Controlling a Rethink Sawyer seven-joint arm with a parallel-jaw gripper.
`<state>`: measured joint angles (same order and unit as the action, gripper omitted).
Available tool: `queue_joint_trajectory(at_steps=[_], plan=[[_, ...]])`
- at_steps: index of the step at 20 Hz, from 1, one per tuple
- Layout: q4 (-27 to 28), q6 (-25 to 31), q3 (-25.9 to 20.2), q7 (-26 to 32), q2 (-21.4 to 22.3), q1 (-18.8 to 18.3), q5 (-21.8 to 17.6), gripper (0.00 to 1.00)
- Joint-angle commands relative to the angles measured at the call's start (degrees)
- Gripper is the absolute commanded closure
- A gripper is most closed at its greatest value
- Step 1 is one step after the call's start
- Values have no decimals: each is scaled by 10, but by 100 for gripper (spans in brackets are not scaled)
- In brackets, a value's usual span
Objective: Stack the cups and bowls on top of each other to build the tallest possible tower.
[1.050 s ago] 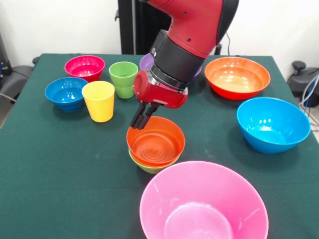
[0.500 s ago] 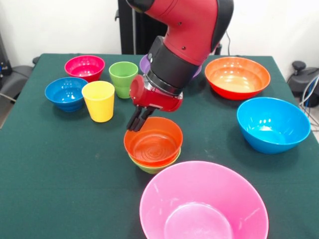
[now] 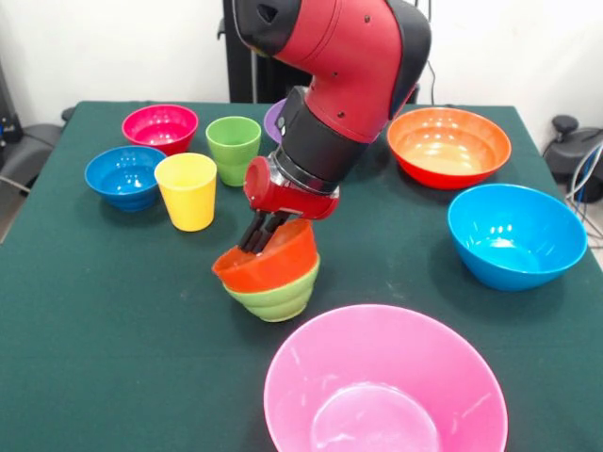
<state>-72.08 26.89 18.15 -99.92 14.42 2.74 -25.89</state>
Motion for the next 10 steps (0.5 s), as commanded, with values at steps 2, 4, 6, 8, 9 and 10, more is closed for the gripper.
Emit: queue_joint_trajectory(at_steps=[2,4,6,8,9,10], plan=[[20,20,-39,-42,-24,1,2,100],[22,32,-35,-37,-21,6,1,100],[20,37,-33,-35,-17,9,1,100],[20,47,-30,-27,-12,14,-1,100],[19,51,-29,-26,-10,17,-1,100],[18,57,-28,-23,-4,19,-1,100]])
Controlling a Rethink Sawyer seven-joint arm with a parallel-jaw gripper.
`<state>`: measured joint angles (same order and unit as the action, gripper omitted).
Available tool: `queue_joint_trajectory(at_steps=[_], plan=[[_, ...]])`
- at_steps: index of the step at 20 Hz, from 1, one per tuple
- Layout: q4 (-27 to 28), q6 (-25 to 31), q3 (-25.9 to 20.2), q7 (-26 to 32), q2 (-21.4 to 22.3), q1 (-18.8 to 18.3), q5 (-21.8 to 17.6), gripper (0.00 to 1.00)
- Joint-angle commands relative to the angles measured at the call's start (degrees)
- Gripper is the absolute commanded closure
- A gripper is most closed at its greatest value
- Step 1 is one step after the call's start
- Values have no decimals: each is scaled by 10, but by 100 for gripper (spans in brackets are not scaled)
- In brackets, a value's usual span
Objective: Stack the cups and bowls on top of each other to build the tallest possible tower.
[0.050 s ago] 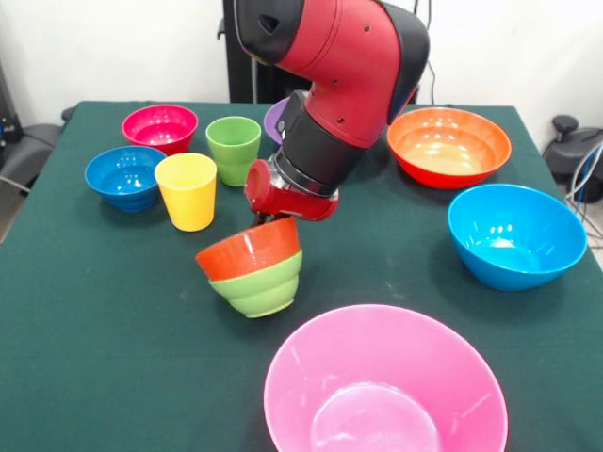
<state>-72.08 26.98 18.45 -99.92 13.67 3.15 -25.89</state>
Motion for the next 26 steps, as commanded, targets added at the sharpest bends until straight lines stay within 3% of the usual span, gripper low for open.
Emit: queue_joint_trajectory(at_steps=[1,8,11,21,26], plan=[[16,63,-29,-20,9,16,0,100],[-10,133,-46,53,101,19,6,100],[-6,148,-53,76,118,17,-3,100],[36,136,-69,128,132,9,-53,100],[52,108,-90,169,125,-13,-82,100]])
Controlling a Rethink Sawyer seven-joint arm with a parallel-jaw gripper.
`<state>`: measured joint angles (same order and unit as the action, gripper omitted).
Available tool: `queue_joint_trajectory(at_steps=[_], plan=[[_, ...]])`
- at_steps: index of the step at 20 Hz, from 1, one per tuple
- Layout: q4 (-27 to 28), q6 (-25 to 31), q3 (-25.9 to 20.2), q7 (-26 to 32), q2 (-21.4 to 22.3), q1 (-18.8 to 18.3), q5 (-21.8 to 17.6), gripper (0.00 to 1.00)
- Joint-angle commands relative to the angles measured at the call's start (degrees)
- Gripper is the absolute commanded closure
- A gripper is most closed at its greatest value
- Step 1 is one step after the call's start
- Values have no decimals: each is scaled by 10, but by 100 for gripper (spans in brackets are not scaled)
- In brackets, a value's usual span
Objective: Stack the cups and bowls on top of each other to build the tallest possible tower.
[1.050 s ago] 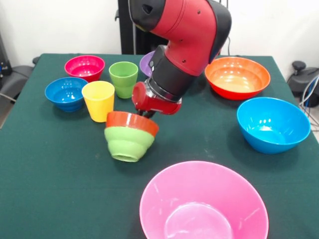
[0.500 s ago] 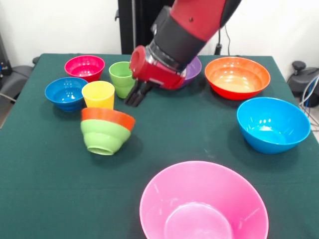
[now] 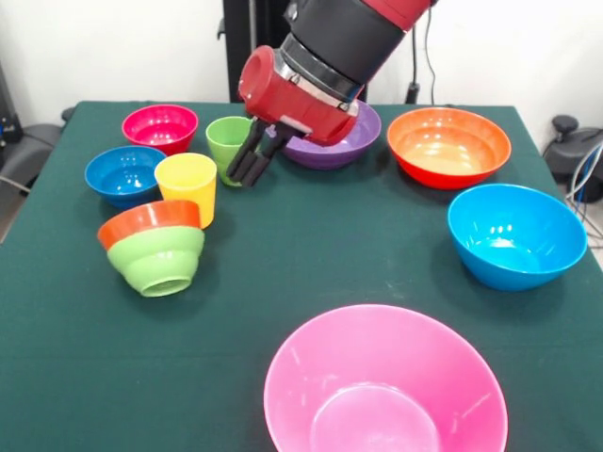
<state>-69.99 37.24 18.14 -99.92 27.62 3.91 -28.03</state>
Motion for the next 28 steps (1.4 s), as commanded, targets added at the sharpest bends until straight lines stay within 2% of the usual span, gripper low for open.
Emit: queue_joint_trajectory(at_steps=[1,6,9,13,16,19,23,28], plan=[[33,-3,-90,173,-16,-28,-67,100],[43,-30,-120,202,-17,-70,-92,100],[41,-29,-150,222,-13,-105,-92,100],[19,-33,-180,242,-9,-138,-99,100],[-7,-40,-199,235,-3,-161,-99,100],[-23,-30,-209,222,-2,-174,-97,100],[-55,-18,-209,160,0,-181,-76,100],[-88,-21,-189,78,0,-159,-71,100]])
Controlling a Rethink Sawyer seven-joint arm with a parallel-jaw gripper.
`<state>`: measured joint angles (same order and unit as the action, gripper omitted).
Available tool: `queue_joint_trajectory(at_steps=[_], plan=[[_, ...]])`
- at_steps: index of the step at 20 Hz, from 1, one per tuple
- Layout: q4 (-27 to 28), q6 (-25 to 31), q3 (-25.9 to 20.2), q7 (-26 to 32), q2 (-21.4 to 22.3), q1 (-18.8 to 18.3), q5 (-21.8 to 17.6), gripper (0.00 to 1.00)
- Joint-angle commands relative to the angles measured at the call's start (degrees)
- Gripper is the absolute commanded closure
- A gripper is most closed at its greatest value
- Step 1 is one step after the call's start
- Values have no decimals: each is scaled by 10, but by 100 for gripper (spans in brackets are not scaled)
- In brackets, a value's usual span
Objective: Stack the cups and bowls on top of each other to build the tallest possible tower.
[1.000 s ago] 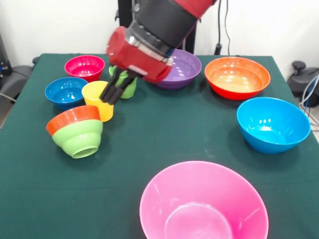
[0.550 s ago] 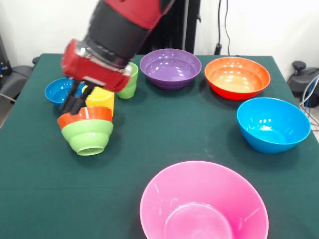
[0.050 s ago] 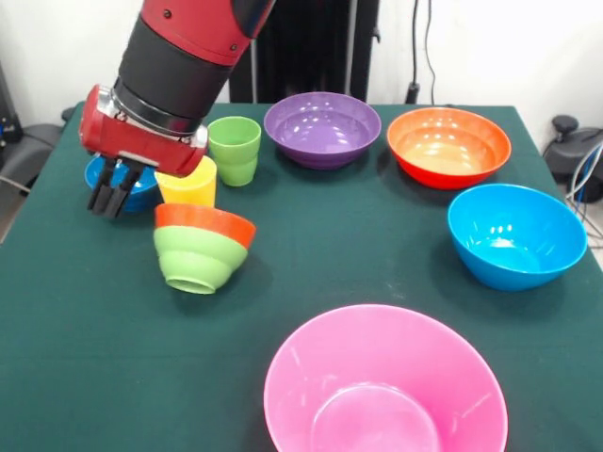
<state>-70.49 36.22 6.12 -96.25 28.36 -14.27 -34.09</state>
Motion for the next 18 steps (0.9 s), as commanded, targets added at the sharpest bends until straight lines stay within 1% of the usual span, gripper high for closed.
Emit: queue_joint_trajectory(at_steps=[1,5,10,18], plan=[[-88,-12,-63,30,-7,29,-10,100],[-93,-1,-46,-7,-5,55,-7,100],[-91,11,-28,-41,-5,78,3,100],[-62,29,-8,-77,-26,120,15,100]])
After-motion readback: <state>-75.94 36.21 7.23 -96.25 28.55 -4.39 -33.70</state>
